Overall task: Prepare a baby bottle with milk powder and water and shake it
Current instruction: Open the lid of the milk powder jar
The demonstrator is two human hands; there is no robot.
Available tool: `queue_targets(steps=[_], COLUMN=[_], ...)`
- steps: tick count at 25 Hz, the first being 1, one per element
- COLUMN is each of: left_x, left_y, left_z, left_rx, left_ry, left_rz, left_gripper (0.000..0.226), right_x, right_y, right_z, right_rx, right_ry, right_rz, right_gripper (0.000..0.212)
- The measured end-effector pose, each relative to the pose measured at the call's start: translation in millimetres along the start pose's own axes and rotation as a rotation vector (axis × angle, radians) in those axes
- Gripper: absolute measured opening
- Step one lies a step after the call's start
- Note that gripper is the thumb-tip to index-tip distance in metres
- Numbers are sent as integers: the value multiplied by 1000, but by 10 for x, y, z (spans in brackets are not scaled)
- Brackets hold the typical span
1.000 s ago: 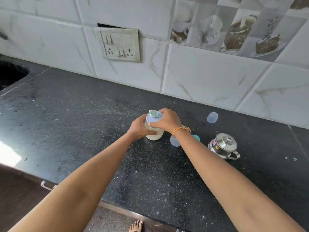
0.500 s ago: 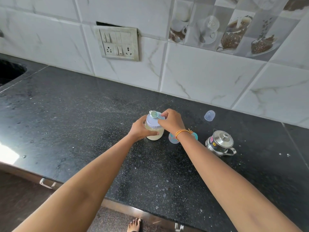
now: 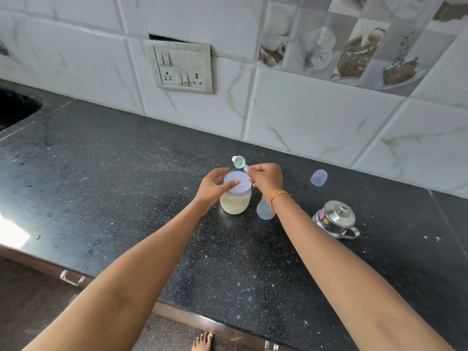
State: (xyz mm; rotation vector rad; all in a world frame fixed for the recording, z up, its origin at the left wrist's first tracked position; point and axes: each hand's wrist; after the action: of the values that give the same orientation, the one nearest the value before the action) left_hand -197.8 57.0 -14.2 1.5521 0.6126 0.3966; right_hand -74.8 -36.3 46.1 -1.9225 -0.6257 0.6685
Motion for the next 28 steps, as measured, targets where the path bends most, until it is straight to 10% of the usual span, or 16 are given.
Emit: queue_targets(steps=[6,18,28], left_x=[57,112,-35], left_y=[365,94,-69], left_z=[71,-97,-107], left_rx=[-116,47,58], left_ry=[107,249,147], left_rz=[27,-233,-168], left_gripper=[16,25,49], right_x=[-82,-60,-26], right_y=[-251,-35,-3], right_z=[196,61,72], right_rx=[544,-528,-613], right_ry=[-238,-226,-331], right_rz=[150,-146,-121], right_gripper=[24,30,54])
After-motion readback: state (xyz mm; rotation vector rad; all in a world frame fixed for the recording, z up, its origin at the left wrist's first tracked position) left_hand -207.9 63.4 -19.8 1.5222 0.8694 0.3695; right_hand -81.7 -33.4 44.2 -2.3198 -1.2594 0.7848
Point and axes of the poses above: each hand's wrist, its own x-axis towards the middle knuckle, its own z-axis out of the palm, y = z × x, and after that the axes turned 10 degrees about -y, right-handed
